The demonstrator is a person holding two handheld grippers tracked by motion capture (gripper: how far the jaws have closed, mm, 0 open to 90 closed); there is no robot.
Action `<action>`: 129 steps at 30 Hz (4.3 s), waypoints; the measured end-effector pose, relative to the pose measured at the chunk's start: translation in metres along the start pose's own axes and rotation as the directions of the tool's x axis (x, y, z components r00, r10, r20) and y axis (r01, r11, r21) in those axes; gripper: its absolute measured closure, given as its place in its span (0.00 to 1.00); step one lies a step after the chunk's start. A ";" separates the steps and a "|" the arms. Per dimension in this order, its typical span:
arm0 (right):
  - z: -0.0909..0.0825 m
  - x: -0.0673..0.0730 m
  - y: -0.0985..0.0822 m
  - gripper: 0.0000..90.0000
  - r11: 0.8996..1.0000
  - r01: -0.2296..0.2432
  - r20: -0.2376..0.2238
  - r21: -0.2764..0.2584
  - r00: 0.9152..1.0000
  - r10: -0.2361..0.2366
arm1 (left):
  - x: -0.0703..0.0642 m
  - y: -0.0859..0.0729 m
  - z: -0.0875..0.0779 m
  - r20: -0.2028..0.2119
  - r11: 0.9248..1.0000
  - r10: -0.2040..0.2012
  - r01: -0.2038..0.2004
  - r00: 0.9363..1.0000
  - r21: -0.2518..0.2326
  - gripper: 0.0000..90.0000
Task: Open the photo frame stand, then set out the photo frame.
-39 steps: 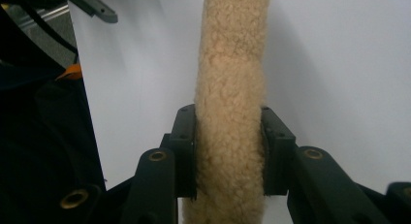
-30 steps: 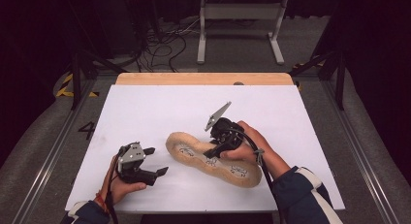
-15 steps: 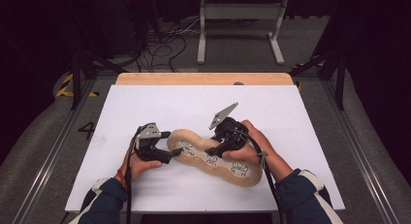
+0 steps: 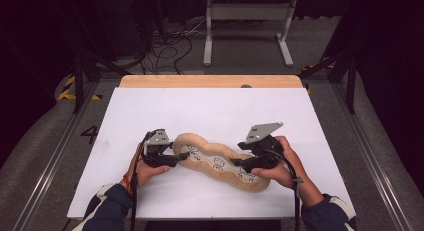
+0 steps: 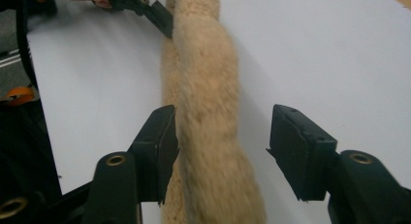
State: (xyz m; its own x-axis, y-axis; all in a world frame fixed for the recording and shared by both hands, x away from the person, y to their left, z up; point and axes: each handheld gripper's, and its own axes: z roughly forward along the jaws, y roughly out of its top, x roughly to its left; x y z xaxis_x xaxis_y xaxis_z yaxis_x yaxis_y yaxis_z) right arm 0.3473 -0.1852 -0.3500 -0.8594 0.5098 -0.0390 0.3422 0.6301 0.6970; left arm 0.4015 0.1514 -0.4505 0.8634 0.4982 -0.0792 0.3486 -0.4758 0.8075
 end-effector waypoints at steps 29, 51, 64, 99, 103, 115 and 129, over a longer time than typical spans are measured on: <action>-0.022 0.021 -0.115 0.69 0.926 -0.235 0.075 -0.295 0.961 0.268 | -0.002 0.014 0.000 -0.023 0.997 0.010 -0.012 1.000 -0.081 0.37; -0.015 0.012 -0.112 0.72 0.933 -0.198 0.152 -0.300 0.956 0.251 | -0.015 0.004 -0.018 -0.073 0.998 0.053 -0.055 0.996 -0.030 0.62; -0.001 -0.004 -0.113 0.61 0.939 -0.240 0.126 -0.247 0.953 0.277 | -0.020 -0.004 -0.027 -0.078 0.997 0.062 -0.064 0.995 -0.031 0.68; 0.026 -0.016 -0.094 0.53 0.950 -0.233 0.146 -0.210 0.953 0.266 | -0.029 -0.015 -0.035 -0.109 0.999 0.038 -0.036 0.993 0.014 0.67; 0.030 -0.014 -0.091 0.53 0.954 -0.219 0.147 -0.205 0.957 0.251 | -0.027 -0.017 -0.037 -0.113 0.999 0.031 -0.030 0.993 0.010 0.67; -0.003 -0.015 -0.105 0.66 0.939 -0.212 0.151 -0.271 0.954 0.259 | -0.030 -0.019 -0.042 -0.125 0.999 0.053 -0.053 0.991 0.001 0.65; 0.001 -0.010 -0.101 0.73 0.945 -0.190 0.196 -0.267 0.949 0.247 | -0.032 -0.020 -0.044 -0.137 1.000 0.020 -0.020 0.990 -0.002 0.67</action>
State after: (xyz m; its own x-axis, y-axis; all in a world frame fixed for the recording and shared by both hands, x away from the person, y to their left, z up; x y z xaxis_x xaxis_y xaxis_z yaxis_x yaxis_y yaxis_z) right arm 0.3219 -0.2536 -0.4208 -0.6569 0.7540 -0.0052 0.3853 0.3416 0.8572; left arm 0.3507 0.1767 -0.4389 0.8119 0.5835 0.0176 0.3304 -0.4843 0.8101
